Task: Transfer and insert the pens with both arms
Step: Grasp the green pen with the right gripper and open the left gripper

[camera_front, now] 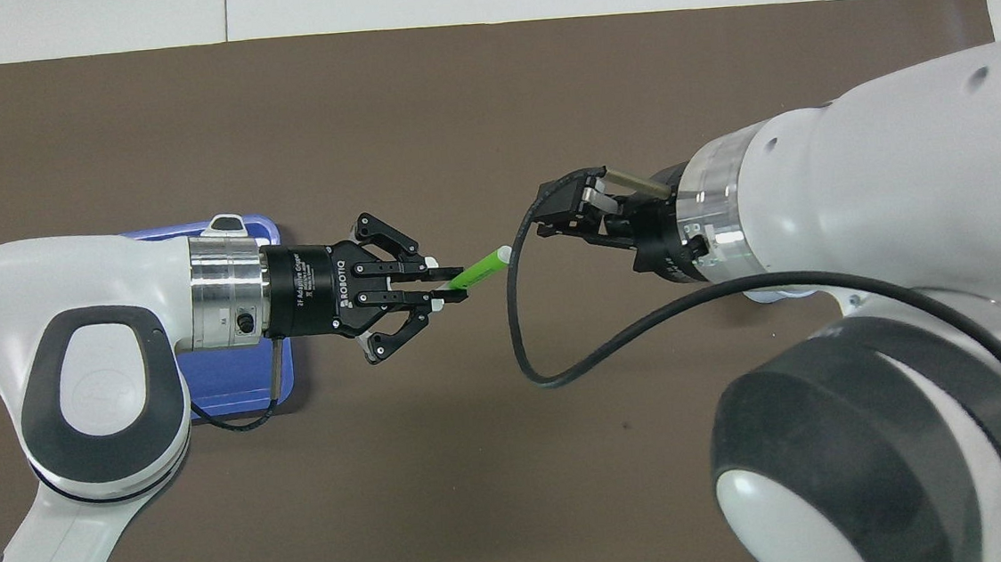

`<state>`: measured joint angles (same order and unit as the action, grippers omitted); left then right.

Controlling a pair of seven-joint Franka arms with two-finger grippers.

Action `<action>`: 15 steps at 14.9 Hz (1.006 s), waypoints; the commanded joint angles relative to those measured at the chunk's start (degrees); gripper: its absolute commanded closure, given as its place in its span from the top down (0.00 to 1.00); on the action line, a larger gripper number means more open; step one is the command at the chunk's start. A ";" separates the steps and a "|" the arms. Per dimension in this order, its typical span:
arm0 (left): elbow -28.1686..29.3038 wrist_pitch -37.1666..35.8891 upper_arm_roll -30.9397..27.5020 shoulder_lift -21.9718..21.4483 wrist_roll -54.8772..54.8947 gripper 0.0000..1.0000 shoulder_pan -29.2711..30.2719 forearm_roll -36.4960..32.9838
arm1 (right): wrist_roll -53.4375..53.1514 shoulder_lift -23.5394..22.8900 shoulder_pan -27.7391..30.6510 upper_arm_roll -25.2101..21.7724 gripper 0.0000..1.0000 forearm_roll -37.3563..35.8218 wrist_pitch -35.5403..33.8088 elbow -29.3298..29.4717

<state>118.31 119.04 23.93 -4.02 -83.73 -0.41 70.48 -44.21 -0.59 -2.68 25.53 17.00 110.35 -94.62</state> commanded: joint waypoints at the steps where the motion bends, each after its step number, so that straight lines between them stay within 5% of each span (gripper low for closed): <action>1: 2.01 1.72 -0.72 -2.04 -1.00 0.00 -1.17 2.11 | -0.52 -2.04 0.39 2.15 0.99 0.76 2.67 0.49; 6: 2.01 2.25 -0.72 -2.04 -1.35 0.00 -1.17 2.91 | -0.61 -3.28 0.39 3.65 0.98 0.23 2.68 1.81; 15: 2.01 3.21 -0.72 -1.95 -2.06 0.00 -1.26 3.00 | 0.09 -3.54 0.22 3.73 0.51 -1.62 7.15 1.81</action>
<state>118.36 120.88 23.90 -4.02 -85.14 -0.62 72.02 -44.33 -3.29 -2.76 28.56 16.48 116.22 -93.67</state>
